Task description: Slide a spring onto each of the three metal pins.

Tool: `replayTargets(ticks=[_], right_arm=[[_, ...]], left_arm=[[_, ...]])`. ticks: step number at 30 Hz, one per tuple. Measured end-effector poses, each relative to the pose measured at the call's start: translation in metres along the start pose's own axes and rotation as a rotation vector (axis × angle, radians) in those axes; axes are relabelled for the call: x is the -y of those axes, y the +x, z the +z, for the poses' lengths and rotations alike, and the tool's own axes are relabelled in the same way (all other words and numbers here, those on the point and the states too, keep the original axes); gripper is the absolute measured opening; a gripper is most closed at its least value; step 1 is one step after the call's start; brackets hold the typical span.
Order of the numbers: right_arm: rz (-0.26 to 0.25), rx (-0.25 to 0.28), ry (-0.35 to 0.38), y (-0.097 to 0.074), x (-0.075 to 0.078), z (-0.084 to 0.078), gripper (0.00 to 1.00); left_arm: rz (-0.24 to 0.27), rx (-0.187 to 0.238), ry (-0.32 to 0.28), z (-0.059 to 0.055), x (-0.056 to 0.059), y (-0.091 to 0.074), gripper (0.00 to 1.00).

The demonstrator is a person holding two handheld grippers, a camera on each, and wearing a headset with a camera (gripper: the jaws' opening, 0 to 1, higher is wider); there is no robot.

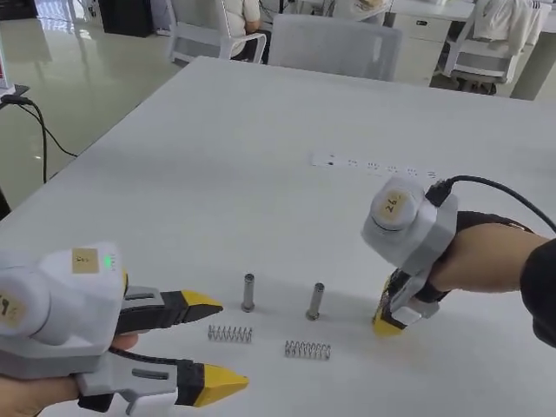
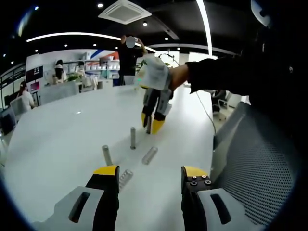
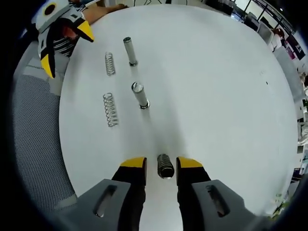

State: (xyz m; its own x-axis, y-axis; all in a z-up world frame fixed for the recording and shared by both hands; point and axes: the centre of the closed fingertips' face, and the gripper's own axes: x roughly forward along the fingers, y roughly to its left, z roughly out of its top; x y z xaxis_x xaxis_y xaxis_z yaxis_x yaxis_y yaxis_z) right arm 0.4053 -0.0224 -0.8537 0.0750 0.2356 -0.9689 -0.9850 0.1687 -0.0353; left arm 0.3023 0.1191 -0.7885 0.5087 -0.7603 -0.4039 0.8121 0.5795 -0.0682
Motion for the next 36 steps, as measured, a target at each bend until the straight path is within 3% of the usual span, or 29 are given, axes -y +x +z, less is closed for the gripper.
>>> replayTargets(ticks=[12,19,36], right_arm=[[-0.054,0.056,-0.049,-0.022,-0.002,0.013,0.26],[-0.049,0.117,-0.097,-0.036,-0.019,0.036,0.24],[0.053,0.113,-0.167,-0.012,-0.063,0.053,0.19]], left_arm=[[-0.002,-0.002,0.007,0.001,0.001,0.000,0.45],[-0.003,-0.003,0.009,0.001,0.002,0.001,0.45],[-0.008,-0.001,0.006,0.000,0.003,0.000,0.44]])
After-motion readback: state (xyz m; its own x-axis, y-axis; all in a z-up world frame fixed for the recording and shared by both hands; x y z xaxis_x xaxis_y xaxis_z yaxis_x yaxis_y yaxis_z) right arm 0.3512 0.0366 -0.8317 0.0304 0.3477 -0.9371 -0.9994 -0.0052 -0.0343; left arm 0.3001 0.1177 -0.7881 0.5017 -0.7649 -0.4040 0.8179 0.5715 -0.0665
